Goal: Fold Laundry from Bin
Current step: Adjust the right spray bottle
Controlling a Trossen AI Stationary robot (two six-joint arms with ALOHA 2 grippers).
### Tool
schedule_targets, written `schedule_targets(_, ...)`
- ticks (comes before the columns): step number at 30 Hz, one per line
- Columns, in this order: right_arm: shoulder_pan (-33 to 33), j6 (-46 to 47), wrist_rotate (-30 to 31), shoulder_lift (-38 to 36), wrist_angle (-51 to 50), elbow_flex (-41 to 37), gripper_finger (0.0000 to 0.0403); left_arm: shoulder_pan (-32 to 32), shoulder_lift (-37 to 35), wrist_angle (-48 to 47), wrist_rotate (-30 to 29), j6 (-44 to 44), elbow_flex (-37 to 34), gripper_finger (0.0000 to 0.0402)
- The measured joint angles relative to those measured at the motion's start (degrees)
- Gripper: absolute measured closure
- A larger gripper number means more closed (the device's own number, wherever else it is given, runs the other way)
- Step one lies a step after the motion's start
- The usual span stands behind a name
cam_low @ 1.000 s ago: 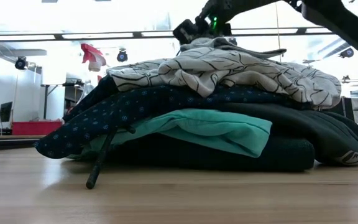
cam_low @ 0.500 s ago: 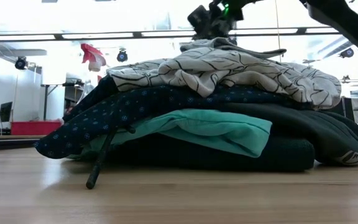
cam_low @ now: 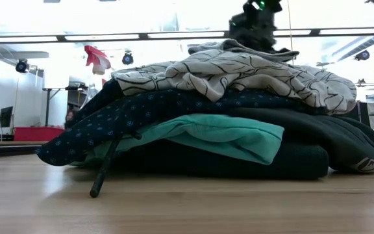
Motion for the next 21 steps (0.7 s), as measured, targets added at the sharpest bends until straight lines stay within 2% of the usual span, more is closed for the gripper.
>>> schedule_targets(4,-1.8,-7.7,0.7,-5.2,0.1,-13.3,0.0165,0.0,0.0,0.1,0.0,2.1,-0.1,0.0326)
schedule_targets(8,-2.6,-9.4,1.3,-9.4,-0.2,-23.7,0.0165,0.0,0.0,0.5,0.0,3.1,-0.1,0.0326)
schedule_targets(13,-2.3,-14.1,14.4,-11.9,-0.2,-34.5,0.0165,0.0,0.1,1.7,0.0,3.5,-0.2,0.0326)
schedule_targets(18,-2.3,-18.1,15.9,-11.1,0.1,-43.5,0.0165,0.0,0.1,2.4,0.0,3.5,-0.2,0.0326)
schedule_targets(21,-2.3,-18.4,22.4,-10.3,0.1,-48.8,0.0165,0.0,0.1,2.3,0.0,3.4,-0.2,0.0326)
